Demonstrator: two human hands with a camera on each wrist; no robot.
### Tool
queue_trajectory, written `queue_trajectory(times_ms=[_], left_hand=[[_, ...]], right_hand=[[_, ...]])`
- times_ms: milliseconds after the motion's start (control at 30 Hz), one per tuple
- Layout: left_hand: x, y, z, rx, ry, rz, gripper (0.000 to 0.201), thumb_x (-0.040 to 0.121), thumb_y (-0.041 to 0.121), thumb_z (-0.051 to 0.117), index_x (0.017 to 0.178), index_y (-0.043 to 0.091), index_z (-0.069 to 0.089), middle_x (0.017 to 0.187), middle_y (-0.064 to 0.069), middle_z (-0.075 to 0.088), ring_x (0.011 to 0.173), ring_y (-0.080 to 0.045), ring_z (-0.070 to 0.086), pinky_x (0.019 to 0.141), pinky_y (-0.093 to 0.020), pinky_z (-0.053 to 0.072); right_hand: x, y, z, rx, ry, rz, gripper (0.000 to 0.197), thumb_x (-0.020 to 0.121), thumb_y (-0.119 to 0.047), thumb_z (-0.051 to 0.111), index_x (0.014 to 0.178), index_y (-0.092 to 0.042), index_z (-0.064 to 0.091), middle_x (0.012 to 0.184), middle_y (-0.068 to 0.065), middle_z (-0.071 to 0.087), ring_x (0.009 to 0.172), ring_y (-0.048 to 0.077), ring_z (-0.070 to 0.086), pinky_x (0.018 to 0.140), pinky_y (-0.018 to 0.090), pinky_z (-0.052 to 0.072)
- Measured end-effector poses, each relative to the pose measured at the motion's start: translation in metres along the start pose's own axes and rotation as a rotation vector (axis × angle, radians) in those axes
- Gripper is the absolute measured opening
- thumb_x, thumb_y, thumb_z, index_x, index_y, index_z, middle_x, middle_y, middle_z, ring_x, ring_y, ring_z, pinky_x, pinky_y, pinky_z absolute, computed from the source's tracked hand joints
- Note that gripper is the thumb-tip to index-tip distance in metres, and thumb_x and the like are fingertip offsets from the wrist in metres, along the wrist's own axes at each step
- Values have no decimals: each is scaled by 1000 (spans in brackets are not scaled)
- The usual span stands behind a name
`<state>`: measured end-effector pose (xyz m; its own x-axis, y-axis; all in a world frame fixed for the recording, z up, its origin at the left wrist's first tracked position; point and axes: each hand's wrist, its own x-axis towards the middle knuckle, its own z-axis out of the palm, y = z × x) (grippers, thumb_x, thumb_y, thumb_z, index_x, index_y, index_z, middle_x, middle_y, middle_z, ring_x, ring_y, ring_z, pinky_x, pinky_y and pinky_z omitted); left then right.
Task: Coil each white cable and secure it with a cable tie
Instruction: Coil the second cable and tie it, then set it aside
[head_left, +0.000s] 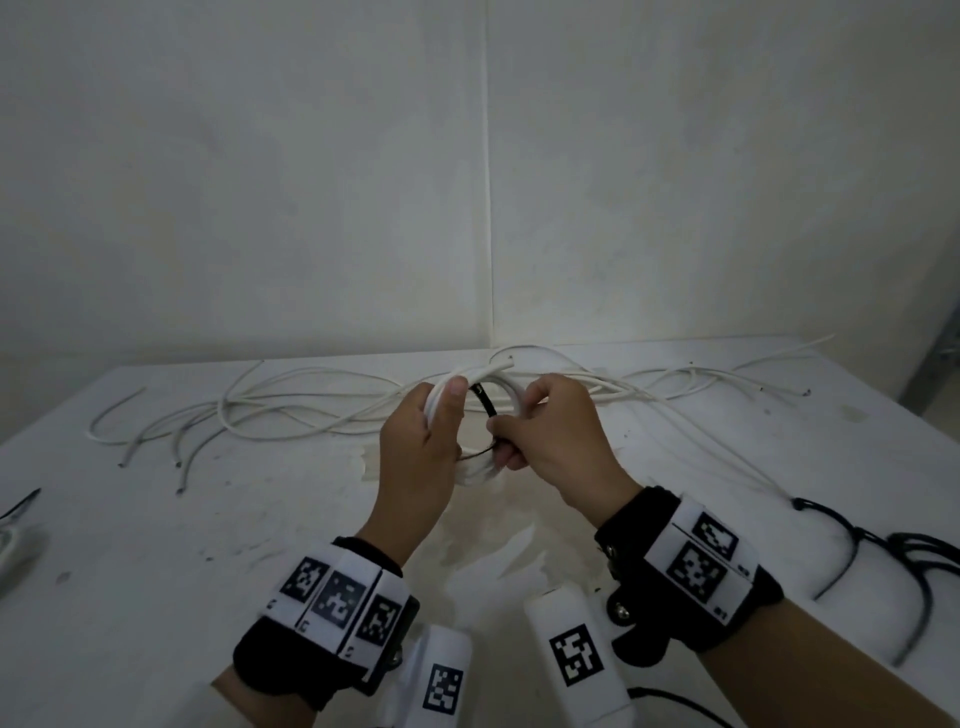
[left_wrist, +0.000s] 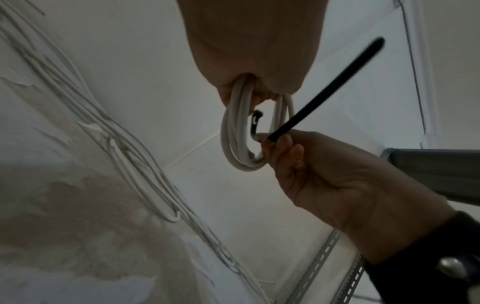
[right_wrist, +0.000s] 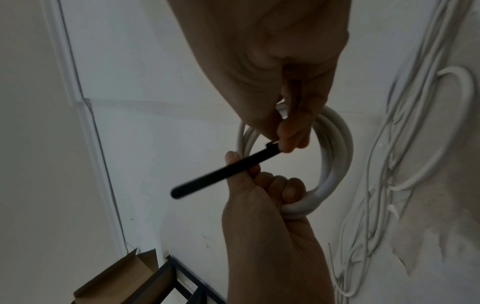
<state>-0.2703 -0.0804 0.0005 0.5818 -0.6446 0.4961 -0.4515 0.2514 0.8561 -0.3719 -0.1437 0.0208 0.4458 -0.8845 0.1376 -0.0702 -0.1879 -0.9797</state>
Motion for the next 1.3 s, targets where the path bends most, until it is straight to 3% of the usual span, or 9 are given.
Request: queue_trajectory(times_ms=[200, 300, 400, 533, 700, 800, 900, 1067, 1300], left_hand=[[-4, 0, 1, 18, -88, -29, 24, 94, 26, 46, 82, 8, 54, 55, -2, 46, 41, -4, 44, 42, -12, 35], [-2, 9, -2, -142, -205, -178, 14, 96, 22, 45, 104, 21, 57, 43, 8, 41, 35, -3, 37, 41, -18, 37], [3, 14, -6, -269, -303, -300, 21, 97, 17, 43, 103, 24, 62, 39, 10, 28, 36, -5, 27, 40, -19, 32], [4, 17, -7, -335, -273, -360, 24, 96, 16, 44, 110, 11, 63, 41, 11, 24, 37, -7, 23, 39, -18, 28], [2, 16, -7, -399, -177, -363, 21, 95, 17, 45, 100, 12, 65, 42, 9, 24, 37, -7, 22, 38, -18, 27], [4, 14, -7, -443, -128, -370, 21, 95, 17, 45, 103, 12, 64, 42, 7, 25, 37, -8, 22, 38, -17, 27], [5, 14, -7, -474, -108, -382, 22, 95, 17, 46, 108, 10, 62, 41, 8, 25, 36, -7, 22, 37, -17, 27], [2, 13, -7, -466, -98, -389, 22, 94, 16, 49, 110, 9, 61, 40, 8, 25, 35, -7, 23, 37, -17, 27], [3, 10, -12, -458, -66, -402, 18, 93, 15, 51, 106, 12, 61, 39, 9, 26, 34, -6, 23, 36, -17, 27]], right_hand=[[-6, -2, -1, 34, 55, -168, 39, 81, -5, 66, 65, -16, 32, 58, 11, 53, 43, 18, 58, 45, 26, 48], [-12, 0, -2, -3, 50, -230, 40, 83, -8, 65, 65, -18, 31, 64, 19, 52, 59, 37, 63, 54, 38, 51], [-15, 2, -4, -1, 28, -252, 40, 83, -8, 65, 65, -19, 31, 72, 33, 53, 64, 42, 62, 52, 35, 52], [-18, 2, -7, 36, -25, -281, 33, 84, -4, 63, 68, -17, 37, 69, 22, 59, 55, 24, 64, 47, 21, 48], [-23, 5, -12, -15, -209, -424, 32, 88, 5, 50, 92, -25, 61, 77, -6, 60, 66, 7, 65, 64, 18, 51], [-27, 5, -13, -134, -248, -539, 18, 82, -15, 60, 98, -21, 69, 81, -12, 59, 72, 10, 63, 68, 25, 53], [-26, 5, -13, -125, -216, -602, 19, 82, -31, 58, 97, -24, 66, 90, -8, 56, 82, 9, 59, 70, 20, 50], [-24, 1, -9, 105, -204, -470, 18, 83, -5, 63, 79, -22, 65, 74, -12, 67, 65, 4, 63, 64, 14, 48], [-18, -8, -8, 30, -254, -372, 14, 88, -11, 58, 76, -15, 66, 73, -5, 65, 62, 3, 58, 63, 14, 45]])
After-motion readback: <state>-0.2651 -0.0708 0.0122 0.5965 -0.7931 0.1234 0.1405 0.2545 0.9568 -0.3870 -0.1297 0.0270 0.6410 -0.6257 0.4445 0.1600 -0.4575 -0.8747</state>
